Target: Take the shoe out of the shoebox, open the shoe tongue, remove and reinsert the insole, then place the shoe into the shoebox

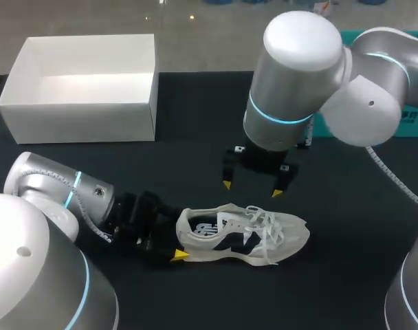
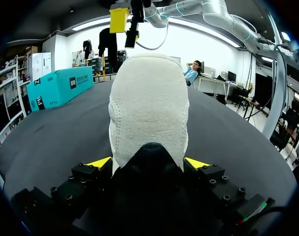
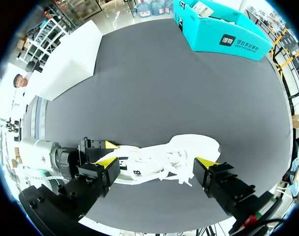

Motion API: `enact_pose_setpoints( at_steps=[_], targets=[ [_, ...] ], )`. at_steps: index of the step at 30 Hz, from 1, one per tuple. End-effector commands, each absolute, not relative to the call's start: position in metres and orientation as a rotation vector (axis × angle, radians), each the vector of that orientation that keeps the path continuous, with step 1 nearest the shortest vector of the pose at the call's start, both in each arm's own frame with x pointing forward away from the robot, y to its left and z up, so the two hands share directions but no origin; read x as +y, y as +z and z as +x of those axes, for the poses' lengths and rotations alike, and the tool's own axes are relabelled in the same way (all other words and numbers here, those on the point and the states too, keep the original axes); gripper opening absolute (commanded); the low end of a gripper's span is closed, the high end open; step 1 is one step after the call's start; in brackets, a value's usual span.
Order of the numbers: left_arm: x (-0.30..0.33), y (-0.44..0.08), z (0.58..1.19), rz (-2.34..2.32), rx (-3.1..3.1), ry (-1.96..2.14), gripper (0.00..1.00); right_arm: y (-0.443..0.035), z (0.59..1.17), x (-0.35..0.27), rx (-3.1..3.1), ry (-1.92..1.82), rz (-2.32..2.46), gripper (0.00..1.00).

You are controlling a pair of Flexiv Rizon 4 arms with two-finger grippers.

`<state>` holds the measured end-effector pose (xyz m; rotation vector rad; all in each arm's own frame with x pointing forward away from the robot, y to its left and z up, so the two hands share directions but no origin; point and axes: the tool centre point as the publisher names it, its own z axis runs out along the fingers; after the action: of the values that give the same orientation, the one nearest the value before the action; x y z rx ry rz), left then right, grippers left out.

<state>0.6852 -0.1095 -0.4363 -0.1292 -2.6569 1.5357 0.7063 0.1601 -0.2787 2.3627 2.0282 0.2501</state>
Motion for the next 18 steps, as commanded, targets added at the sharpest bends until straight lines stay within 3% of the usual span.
enact_pose_setpoints(
  at_steps=[1,18],
  targets=[
    [-0.111,-0.445,0.684,-0.128,-2.660,1.531,0.00,-0.289,0.703,0.181,2.032,0.185,2.357,1.00],
    [-0.111,-0.445,0.684,-0.128,-2.660,1.531,0.00,-0.314,0.683,0.203,2.081,-0.013,2.339,1.00]
  ],
)
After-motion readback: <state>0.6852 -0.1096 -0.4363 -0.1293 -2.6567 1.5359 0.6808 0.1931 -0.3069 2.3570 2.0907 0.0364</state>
